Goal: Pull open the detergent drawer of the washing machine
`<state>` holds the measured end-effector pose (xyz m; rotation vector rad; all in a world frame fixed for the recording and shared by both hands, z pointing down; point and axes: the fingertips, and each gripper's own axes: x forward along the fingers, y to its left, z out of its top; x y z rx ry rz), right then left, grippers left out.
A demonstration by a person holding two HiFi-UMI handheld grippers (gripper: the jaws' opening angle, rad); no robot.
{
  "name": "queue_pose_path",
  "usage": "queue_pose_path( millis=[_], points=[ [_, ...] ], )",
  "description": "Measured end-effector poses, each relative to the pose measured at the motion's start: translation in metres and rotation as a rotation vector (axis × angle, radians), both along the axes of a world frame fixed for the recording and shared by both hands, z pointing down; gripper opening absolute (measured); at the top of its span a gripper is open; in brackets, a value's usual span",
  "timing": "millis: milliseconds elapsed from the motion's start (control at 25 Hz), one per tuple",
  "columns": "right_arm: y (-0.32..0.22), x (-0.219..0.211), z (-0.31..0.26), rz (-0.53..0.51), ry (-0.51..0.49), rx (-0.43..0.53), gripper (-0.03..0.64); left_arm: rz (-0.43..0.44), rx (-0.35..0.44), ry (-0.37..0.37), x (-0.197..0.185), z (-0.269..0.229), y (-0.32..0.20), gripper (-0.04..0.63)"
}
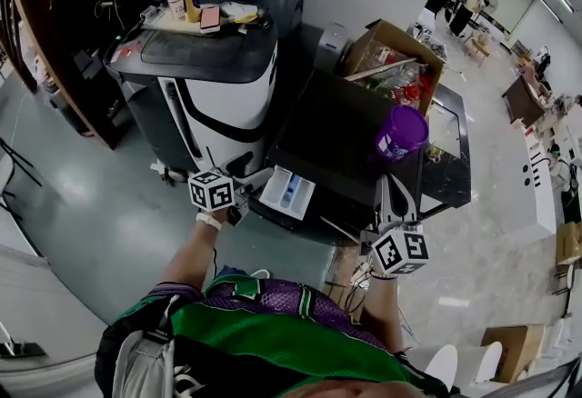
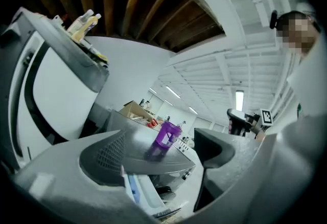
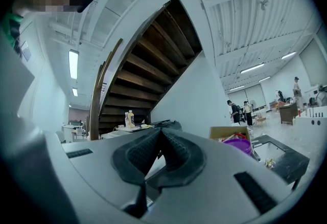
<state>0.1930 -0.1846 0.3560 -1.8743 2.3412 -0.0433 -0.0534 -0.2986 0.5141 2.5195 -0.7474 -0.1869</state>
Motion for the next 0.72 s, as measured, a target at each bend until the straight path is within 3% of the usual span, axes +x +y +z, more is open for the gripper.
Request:
queue_pose_path(
  millis=[280, 720],
  points=[
    [-0.014, -0.014, -0.005, 0.051, -0.029, 0.044, 0.002, 0.108, 0.171, -0.012, 0.019, -0.074, -0.009, 0.43],
    [-0.033, -0.029, -0.017, 0.074, -0.022, 0.06, 0.002, 0.114, 0.354, -0.117, 0.027, -0.138, -0.006, 0.42]
  ],
)
